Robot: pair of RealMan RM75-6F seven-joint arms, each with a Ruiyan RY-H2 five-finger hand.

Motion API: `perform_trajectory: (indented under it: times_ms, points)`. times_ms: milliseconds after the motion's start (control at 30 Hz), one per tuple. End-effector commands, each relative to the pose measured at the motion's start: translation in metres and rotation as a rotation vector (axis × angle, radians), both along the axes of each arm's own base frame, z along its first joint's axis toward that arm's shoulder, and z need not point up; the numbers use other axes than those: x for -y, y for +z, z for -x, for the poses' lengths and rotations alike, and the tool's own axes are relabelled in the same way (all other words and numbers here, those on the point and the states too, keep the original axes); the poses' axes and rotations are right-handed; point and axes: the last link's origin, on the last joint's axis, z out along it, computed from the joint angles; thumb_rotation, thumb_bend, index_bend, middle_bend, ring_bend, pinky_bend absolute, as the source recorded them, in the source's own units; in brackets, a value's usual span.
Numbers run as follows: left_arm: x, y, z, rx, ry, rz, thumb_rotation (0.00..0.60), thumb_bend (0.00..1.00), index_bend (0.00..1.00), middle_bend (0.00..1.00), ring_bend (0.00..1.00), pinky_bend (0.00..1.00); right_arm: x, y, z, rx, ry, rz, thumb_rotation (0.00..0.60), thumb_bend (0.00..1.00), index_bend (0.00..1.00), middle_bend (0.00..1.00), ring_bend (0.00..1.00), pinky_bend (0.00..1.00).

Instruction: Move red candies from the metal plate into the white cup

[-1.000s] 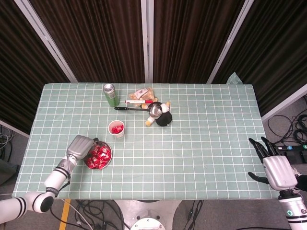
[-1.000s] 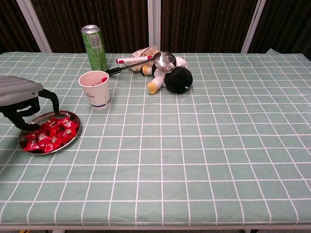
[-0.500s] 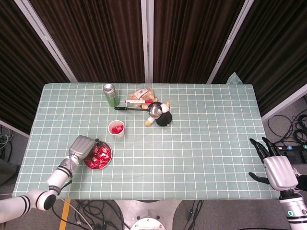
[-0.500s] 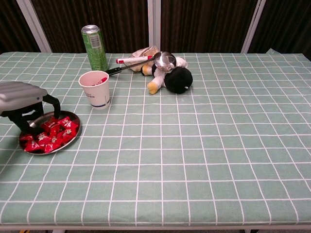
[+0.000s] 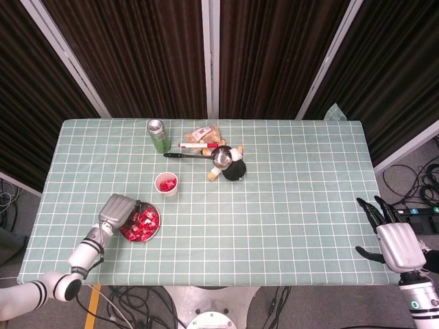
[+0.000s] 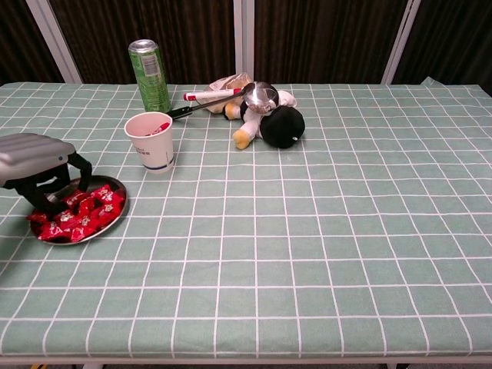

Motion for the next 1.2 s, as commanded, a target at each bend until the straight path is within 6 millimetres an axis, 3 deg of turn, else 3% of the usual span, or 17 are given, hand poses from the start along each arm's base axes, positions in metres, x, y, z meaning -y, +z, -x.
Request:
perform_trajectory:
  times_ms: [33,233,433,600,800,1033,1200]
  points:
    - [0.0,0.006,-0.002,0.019,-0.007,-0.016,0.6,0.35,0.62,0.98,0.95,1.0,0.0,0.0,0.0,0.0,0.0,0.001,0.6,0.02,0.04,0.19,0.0,0.15]
    - [-0.004,0.038,-0.023,0.118,-0.039,-0.092,0.6,0.35,0.62,0.98,0.95,1.0,-0.001,0.001,0.001,0.002,0.001,0.002,0.6,0.02,0.04,0.19,0.0,0.15]
    - [-0.027,0.056,-0.061,0.201,-0.095,-0.119,0.6,0.35,0.62,0.98,0.95,1.0,0.0,0.0,0.0,0.002,0.003,0.001,0.6,0.02,0.04,0.19,0.0,0.15]
    - [-0.049,0.048,-0.088,0.236,-0.1,-0.086,0.6,0.36,0.61,0.98,0.95,1.0,-0.001,-0.001,0.001,-0.005,-0.008,-0.008,0.6,0.02,0.04,0.18,0.0,0.15]
    - [-0.068,0.035,-0.107,0.238,-0.096,-0.067,0.6,0.35,0.6,0.98,0.95,1.0,0.0,-0.002,-0.001,-0.017,-0.006,-0.021,0.6,0.02,0.04,0.16,0.0,0.14]
    - [-0.079,0.021,-0.106,0.154,-0.087,-0.053,0.6,0.36,0.57,0.97,0.95,1.0,-0.002,-0.006,-0.002,-0.018,0.007,-0.031,0.6,0.02,0.04,0.15,0.0,0.11]
    - [-0.078,0.019,-0.106,0.169,-0.055,-0.038,0.6,0.36,0.43,0.97,0.95,1.0,0.0,-0.01,-0.002,-0.016,0.012,-0.048,0.6,0.02,0.04,0.14,0.0,0.1]
